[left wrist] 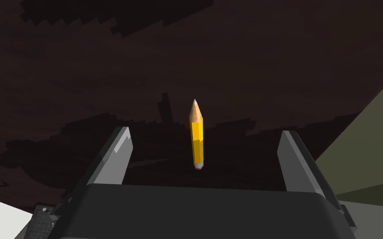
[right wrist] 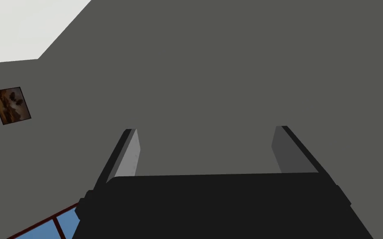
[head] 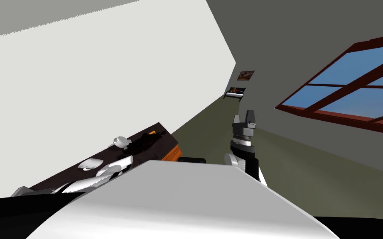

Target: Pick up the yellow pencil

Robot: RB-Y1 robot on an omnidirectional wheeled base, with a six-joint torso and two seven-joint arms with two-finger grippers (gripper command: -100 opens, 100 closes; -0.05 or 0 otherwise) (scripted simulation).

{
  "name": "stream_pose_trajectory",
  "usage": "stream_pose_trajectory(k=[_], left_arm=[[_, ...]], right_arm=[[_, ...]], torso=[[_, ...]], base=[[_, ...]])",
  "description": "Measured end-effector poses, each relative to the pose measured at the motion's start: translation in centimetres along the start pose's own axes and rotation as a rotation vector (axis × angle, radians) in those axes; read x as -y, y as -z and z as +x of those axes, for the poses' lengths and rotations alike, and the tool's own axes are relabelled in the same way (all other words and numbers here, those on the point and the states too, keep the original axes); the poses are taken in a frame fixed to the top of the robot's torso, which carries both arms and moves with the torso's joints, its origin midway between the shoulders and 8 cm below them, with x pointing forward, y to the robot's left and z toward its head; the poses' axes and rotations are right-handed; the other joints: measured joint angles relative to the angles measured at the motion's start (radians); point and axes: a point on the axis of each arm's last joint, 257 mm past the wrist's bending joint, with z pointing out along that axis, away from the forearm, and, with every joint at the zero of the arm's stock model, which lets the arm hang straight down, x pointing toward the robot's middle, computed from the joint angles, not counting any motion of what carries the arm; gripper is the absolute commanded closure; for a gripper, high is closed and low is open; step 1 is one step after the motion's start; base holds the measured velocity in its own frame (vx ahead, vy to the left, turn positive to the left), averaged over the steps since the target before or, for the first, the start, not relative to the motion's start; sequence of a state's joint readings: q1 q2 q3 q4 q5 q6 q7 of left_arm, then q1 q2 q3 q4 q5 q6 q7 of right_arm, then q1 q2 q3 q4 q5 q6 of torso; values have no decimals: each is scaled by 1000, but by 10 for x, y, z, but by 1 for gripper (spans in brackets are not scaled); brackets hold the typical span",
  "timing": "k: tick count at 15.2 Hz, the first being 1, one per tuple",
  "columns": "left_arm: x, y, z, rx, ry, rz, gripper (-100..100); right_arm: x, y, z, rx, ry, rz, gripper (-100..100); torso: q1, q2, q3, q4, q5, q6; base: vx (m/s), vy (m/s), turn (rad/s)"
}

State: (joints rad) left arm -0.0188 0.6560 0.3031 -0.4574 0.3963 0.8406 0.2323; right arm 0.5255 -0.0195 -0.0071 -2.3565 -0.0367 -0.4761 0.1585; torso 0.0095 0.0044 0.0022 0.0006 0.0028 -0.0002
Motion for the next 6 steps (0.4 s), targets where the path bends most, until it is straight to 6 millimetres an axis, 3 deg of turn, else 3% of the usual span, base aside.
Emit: stream_pose_trajectory(k=[1,3,6], left_arm=[[-1,-1,0,0,4,1,100],[9,5,-2,0,-7,8,100],[17,12,-6,2,-29,10,100]], right_arm=[[0,0,0,0,0,0,0],[0,0,0,0,0,0,0],[0,0,0,0,0,0,0]], torso=[[-1,-1,0,0,0,0],[-9,-6,-3,-1,-2,-1],[-13,-9,-5,-1,-3,0]], base=[[4,-7,184],[72,-79,199],[40,-70,45]])
